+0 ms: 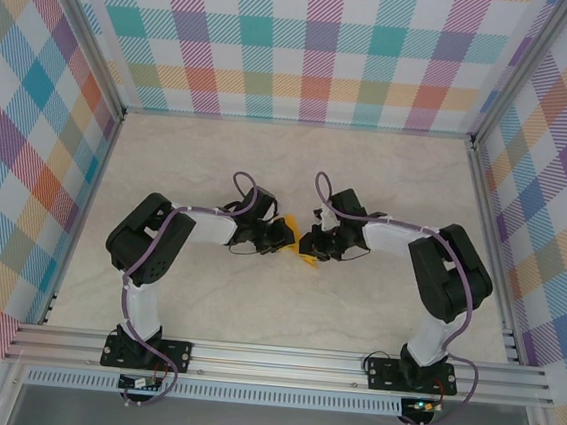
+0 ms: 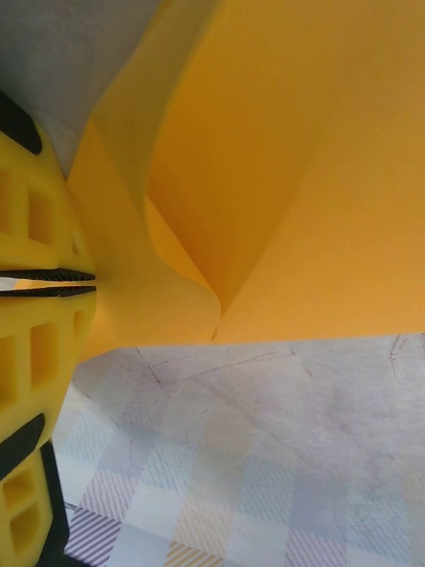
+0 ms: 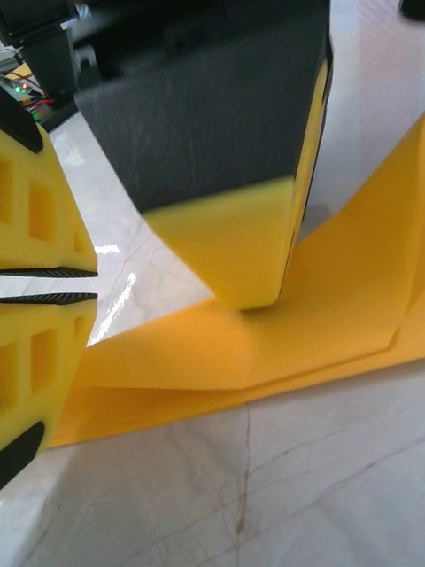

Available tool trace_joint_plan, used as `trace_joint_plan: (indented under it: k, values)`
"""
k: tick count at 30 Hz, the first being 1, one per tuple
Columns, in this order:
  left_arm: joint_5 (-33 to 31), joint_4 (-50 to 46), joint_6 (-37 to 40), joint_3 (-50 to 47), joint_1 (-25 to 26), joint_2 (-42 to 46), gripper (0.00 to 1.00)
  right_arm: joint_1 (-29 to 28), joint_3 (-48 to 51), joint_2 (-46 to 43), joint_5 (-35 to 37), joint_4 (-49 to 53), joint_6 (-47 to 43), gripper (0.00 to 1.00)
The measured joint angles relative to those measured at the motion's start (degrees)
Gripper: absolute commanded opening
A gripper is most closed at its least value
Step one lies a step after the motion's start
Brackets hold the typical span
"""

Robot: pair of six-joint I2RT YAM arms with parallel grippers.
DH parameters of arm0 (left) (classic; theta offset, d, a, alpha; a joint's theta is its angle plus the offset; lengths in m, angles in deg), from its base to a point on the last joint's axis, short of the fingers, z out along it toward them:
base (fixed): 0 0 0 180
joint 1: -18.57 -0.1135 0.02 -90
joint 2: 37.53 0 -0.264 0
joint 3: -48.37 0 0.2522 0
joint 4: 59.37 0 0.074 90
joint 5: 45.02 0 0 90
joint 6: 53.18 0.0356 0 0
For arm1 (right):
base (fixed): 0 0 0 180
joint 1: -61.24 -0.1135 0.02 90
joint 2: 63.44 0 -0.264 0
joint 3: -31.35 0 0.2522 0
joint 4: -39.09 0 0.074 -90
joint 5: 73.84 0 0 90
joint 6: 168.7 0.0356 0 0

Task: Fold a paper plane with a square sheet of paper (pick it up from the middle)

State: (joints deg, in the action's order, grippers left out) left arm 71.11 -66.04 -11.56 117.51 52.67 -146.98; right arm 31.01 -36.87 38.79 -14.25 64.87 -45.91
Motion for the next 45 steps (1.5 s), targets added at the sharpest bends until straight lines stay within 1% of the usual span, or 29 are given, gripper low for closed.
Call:
trace_joint_plan:
  k: [9, 21, 26, 31, 45]
  values:
    - [-0.1, -1.6, 0.0, 1.1, 0.0, -0.5, 0.13, 0.0, -0.3, 1.5, 1.5, 4.5, -1.8, 0.14]
    - [-0.1, -3.2, 0.0, 2.0, 0.0, -0.7, 0.13, -0.2, -1.1, 2.3, 3.0, 5.8, -2.3, 0.13]
    - [-0.1, -4.1, 0.0, 2.6, 0.0, -0.9, 0.13, -0.9, -4.1, 2.4, 3.5, 7.9, -2.2, 0.13]
    - [-0.1, -4.1, 0.0, 2.6, 0.0, -1.0, 0.13, -1.1, -8.3, 5.5, 3.2, 7.5, -2.2, 0.13]
    - [-0.2, -4.6, 0.0, 3.0, 0.0, -1.1, 0.13, -1.1, -6.3, 6.0, 3.7, 8.6, -4.0, 0.13]
